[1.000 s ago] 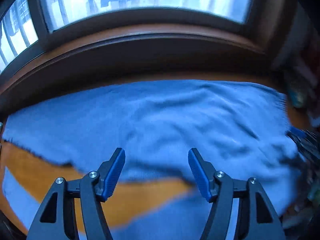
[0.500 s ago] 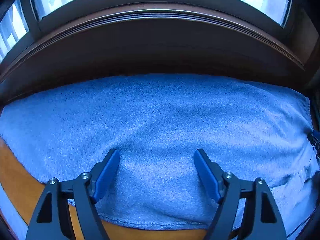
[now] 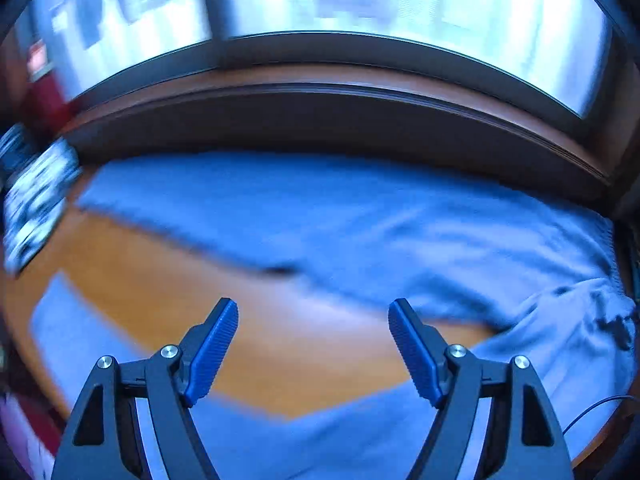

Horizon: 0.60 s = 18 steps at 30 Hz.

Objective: Fold clothes

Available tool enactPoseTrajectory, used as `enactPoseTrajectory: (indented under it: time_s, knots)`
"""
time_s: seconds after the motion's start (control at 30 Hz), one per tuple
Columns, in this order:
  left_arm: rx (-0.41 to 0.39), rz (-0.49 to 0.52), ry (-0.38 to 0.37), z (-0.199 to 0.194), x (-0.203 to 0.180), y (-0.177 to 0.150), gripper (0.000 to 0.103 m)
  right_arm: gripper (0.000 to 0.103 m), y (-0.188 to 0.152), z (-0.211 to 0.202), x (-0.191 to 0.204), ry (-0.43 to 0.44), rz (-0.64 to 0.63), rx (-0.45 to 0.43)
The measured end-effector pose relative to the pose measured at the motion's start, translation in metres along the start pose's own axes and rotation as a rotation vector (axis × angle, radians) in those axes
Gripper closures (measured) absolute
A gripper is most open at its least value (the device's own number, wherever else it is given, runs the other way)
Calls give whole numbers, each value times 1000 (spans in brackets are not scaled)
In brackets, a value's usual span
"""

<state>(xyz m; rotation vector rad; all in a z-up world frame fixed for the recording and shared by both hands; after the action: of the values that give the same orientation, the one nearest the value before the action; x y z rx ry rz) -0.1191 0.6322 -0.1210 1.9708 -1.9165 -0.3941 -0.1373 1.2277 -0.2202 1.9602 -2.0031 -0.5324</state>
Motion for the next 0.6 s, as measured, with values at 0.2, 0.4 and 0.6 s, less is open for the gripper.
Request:
enactPoseTrajectory:
  time_s: [0.2, 0.4, 0.6]
  knots:
    - [127, -144, 161, 7, 115, -60, 26, 54, -49, -24, 41, 45, -34, 38]
    - [174, -180, 130, 37, 135, -73, 26, 54, -69, -29, 73, 32, -19, 64]
    - [156, -156, 112, 50, 140, -68, 16, 54, -90, -34, 105, 18, -4, 90]
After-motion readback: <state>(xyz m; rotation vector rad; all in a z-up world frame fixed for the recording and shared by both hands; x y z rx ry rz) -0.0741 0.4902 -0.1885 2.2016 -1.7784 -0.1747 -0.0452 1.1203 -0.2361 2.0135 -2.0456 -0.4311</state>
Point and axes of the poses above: each gripper's, at about its wrist camera, not at the fingertips, and z roughly the way its jaws point, x to its left, y to its top, the point moved 6 cm from there along z, roughly the way its jaws point, and after that the axes turned 6 degrees about x, right-handed, at the moved point
